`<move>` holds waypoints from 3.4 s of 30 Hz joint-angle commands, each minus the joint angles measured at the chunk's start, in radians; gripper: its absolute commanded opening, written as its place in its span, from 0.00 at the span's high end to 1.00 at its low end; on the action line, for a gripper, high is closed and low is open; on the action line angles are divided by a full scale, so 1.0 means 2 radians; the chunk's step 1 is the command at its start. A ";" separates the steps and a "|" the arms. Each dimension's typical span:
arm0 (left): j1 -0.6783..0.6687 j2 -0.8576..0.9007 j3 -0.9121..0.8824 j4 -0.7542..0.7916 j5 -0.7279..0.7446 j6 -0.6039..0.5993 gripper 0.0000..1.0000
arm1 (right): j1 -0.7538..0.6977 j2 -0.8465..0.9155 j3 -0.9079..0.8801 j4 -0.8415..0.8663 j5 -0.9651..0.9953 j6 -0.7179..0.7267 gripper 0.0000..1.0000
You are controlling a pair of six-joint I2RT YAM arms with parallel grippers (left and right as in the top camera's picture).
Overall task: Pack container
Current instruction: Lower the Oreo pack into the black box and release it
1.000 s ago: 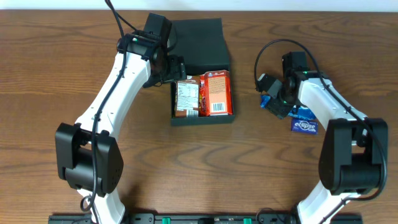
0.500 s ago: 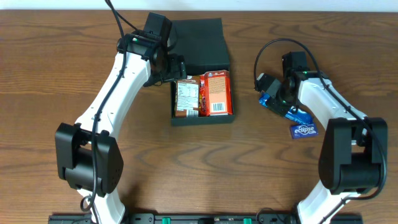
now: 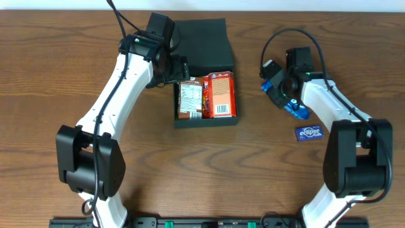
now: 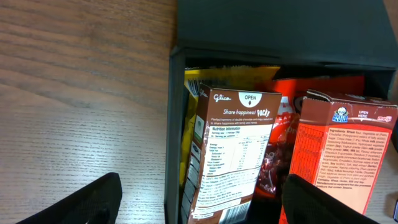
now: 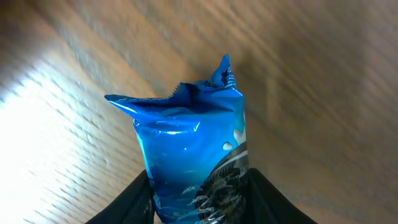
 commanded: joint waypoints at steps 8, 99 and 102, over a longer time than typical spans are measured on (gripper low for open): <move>0.061 -0.067 0.011 -0.014 -0.056 0.003 0.17 | 0.054 -0.004 0.126 -0.001 -0.005 0.177 0.97; 0.123 -0.119 0.011 -0.056 -0.079 0.003 0.07 | 0.256 0.045 0.326 -0.163 0.071 0.451 0.99; 0.123 -0.119 0.011 -0.054 -0.079 0.003 0.07 | 0.256 0.066 0.307 -0.145 0.057 0.450 0.99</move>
